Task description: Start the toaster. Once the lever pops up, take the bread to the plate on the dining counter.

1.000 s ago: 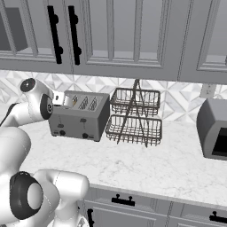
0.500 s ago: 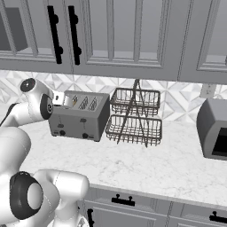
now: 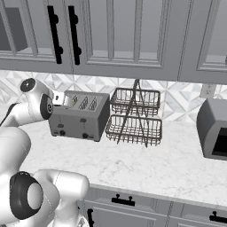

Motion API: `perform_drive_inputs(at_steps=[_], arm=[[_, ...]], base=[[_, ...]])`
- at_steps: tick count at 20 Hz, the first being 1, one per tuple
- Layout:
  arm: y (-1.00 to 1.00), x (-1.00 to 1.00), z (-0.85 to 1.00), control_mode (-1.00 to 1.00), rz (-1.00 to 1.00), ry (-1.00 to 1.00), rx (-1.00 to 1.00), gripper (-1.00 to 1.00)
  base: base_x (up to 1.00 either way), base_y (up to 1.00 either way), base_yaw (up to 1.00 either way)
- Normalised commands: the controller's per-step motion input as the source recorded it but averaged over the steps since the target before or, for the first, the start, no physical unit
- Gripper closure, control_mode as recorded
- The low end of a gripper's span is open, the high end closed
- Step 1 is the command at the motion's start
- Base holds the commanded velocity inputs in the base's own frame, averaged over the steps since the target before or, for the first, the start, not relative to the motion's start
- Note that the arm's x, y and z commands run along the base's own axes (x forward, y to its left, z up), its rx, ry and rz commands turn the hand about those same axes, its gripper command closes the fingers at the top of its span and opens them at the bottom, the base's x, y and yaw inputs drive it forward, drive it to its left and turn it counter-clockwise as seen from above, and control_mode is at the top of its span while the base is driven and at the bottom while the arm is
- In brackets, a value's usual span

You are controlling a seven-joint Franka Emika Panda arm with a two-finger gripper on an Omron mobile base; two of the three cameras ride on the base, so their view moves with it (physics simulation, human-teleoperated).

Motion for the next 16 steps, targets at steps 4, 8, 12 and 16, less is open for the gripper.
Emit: perform_drive_inputs(at_steps=[4, 8, 12, 16], arm=[[0.0, 0.0, 0.0, -1.0, 0.0, 0.0, 0.0, -1.0], [0.0, 0.0, 0.0, -1.0, 0.0, 0.0, 0.0, -1.0], [0.0, 0.0, 0.0, -1.0, 0.0, 0.0, 0.0, -1.0], [0.0, 0.0, 0.0, -1.0, 0.0, 0.0, 0.0, -1.0]], base=[[0.0, 0.0, 0.0], [0.0, 0.0, 0.0], [0.0, 0.0, 0.0], [0.0, 0.0, 0.0]])
